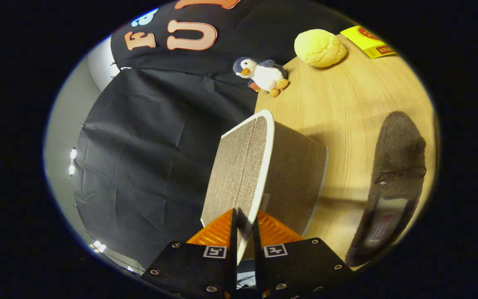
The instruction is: Open the storage box then place both shoes into the box .Put the left shoe in first, then the right shoe, with the right side of both shoes facing outward in a uniform manner.
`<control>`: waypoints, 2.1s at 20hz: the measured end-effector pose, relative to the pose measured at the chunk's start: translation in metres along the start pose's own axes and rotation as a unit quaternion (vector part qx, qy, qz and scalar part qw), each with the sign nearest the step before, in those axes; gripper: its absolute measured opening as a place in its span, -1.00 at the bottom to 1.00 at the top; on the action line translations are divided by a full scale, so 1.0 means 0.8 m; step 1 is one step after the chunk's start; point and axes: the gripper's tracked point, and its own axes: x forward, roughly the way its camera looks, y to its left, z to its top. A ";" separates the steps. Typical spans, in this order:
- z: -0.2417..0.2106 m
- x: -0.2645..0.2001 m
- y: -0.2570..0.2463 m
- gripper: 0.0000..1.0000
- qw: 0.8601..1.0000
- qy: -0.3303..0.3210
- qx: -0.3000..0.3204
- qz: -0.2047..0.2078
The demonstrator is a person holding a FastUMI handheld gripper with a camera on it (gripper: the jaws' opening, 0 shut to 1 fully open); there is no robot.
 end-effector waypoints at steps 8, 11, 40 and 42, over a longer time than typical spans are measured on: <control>0.016 -0.023 0.064 -0.94 0.998 -0.020 0.034 0.043; 0.026 -0.025 0.107 -0.93 0.998 -0.028 0.014 0.057; 0.073 0.104 0.214 0.72 0.977 -0.142 -0.142 -0.068; 0.076 0.081 0.181 0.73 0.975 -0.154 -0.135 -0.089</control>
